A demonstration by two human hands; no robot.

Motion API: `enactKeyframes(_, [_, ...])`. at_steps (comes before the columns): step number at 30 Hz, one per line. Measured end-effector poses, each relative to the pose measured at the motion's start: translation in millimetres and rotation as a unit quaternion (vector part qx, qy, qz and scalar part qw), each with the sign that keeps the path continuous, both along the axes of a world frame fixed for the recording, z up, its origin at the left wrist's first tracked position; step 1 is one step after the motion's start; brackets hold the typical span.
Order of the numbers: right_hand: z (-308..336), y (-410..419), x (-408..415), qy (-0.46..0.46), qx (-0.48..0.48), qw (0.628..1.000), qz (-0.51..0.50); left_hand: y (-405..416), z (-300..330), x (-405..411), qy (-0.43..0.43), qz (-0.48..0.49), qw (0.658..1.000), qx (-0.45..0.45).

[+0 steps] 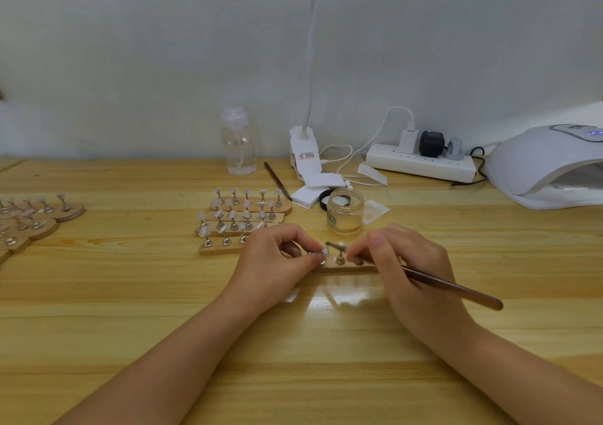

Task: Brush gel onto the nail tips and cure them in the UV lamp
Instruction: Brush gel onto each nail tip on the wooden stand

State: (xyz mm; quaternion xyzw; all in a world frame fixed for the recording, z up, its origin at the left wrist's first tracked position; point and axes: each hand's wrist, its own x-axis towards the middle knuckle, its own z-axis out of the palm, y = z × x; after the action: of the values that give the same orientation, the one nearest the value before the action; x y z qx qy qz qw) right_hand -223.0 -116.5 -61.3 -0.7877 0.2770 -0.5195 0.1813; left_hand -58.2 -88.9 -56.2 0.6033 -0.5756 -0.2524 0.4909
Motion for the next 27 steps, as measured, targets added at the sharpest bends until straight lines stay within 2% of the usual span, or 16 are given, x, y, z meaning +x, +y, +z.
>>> enactKeyframes(4, [-2.1,-1.1,-0.1,0.02,0.017,1.0,0.014,1.0,0.7,-0.5,0.003,0.001,1.0,0.003])
enactKeyframes(9, [-0.6,-1.2,0.1,0.001,-0.014,1.0,-0.01,1.8,3.0,-1.5,0.004,0.002,1.0,0.008])
enactKeyframes(16, [-0.1,-0.9,0.5,-0.014,-0.003,1.0,-0.006,1.8,2.7,-1.8,0.007,0.007,1.0,0.009])
enactKeyframes(27, [1.0,-1.2,0.4,-0.027,0.049,0.998,0.004,0.5,2.5,-2.1,-0.002,0.009,1.0,0.006])
